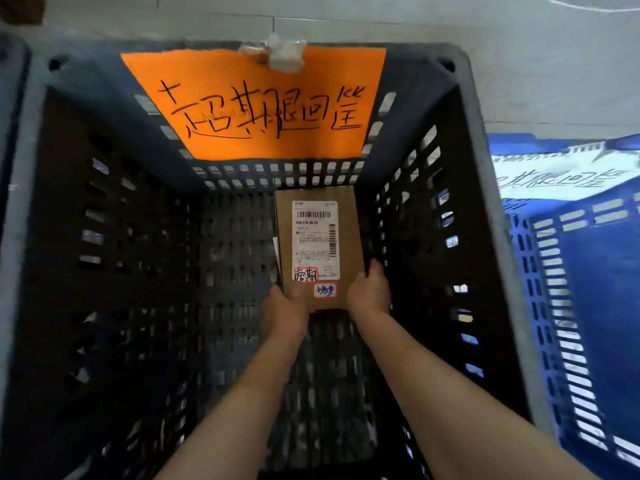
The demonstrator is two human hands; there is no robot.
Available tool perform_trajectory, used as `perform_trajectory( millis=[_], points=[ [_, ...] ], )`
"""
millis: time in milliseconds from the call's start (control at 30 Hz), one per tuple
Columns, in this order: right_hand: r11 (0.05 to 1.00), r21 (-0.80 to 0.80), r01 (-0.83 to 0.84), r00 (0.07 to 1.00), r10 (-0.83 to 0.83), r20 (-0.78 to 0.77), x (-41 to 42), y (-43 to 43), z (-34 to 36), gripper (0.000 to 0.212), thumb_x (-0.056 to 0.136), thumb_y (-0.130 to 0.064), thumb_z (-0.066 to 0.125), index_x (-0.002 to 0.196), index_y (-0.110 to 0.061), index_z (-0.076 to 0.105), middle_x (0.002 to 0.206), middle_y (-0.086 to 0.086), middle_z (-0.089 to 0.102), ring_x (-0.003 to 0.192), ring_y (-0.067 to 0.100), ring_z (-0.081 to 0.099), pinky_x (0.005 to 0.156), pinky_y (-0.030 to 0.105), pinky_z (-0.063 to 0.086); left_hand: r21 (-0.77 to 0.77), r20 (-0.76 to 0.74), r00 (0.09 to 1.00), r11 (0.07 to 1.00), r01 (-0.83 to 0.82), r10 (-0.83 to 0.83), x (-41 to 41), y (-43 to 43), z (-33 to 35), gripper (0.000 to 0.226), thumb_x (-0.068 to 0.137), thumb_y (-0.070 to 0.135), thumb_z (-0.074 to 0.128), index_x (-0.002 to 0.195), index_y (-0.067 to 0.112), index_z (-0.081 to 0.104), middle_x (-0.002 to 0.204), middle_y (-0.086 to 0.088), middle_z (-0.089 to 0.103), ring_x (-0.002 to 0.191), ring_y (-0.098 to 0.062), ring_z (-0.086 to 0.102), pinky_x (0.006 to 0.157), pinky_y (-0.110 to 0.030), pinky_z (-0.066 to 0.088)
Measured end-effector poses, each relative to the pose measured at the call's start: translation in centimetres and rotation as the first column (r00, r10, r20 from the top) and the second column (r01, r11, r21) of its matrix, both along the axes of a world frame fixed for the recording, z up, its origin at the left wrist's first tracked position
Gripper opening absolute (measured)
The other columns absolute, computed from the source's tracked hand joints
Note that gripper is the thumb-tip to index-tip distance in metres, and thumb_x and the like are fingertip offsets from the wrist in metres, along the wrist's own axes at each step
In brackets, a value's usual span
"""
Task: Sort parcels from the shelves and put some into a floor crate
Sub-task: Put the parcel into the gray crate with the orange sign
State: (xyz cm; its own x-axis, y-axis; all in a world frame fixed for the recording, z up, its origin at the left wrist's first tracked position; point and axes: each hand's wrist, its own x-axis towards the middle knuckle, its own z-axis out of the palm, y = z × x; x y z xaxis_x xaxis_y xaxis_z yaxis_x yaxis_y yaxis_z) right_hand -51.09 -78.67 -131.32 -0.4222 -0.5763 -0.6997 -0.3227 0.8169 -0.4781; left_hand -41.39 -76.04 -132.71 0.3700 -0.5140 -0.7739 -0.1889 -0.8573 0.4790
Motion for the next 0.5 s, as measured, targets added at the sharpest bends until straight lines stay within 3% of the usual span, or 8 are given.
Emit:
perform_trajectory(
  millis=[100,300,433,500],
  points=[
    [0.997,0.034,-0.067,0.997,0.068,-0.027,-0.2,1.0,4.0,0.041,0.099,-0.010,0.030,0.139,-0.011,0.037,0.136,0.013,0.049,0.126,0.029,0.047,0.102,0.035,0.038,0.029,-0.046,0.999,1.000,-0.005,0.006,-0.1,0.2,5.0,0.032,0.096,0.023,0.041,0.120,0.007,0.055,0.120,-0.012,0.062,0.109,-0.031,0.057,0.095,-0.036,0.046],
    [0.976,0.041,-0.213,0.976,0.210,0.065,1.4,2.6,17.2,0.035,0.098,-0.020,0.039,0.130,-0.009,0.048,0.128,0.008,0.056,0.117,0.026,0.052,0.095,0.033,0.041,0.023,-0.097,0.992,0.997,-0.080,0.082,2.6,1.3,20.2,0.045,0.098,0.030,0.040,0.139,0.011,0.041,0.140,-0.010,0.047,0.127,-0.027,0.045,0.102,-0.033,0.036],
    [0.938,-0.012,-0.347,0.934,0.347,0.085,4.5,2.3,29.1,0.040,0.094,-0.025,0.048,0.130,-0.007,0.048,0.124,0.007,0.058,0.113,0.024,0.055,0.093,0.032,0.043,-0.029,-0.178,0.967,0.981,-0.192,0.184,6.3,3.2,31.9,0.046,0.096,0.036,0.044,0.136,0.013,0.047,0.134,-0.006,0.053,0.121,-0.024,0.050,0.105,-0.036,0.040],
    [0.913,-0.072,-0.401,0.910,0.406,0.089,6.8,2.2,35.8,0.037,0.090,-0.025,0.052,0.120,-0.004,0.056,0.105,0.009,0.062,0.099,0.026,0.059,0.088,0.036,0.046,-0.067,-0.227,0.943,0.962,-0.265,0.244,8.6,4.6,38.0,0.044,0.095,0.037,0.045,0.130,0.011,0.052,0.125,-0.005,0.058,0.114,-0.023,0.054,0.103,-0.040,0.043]
  ],
)
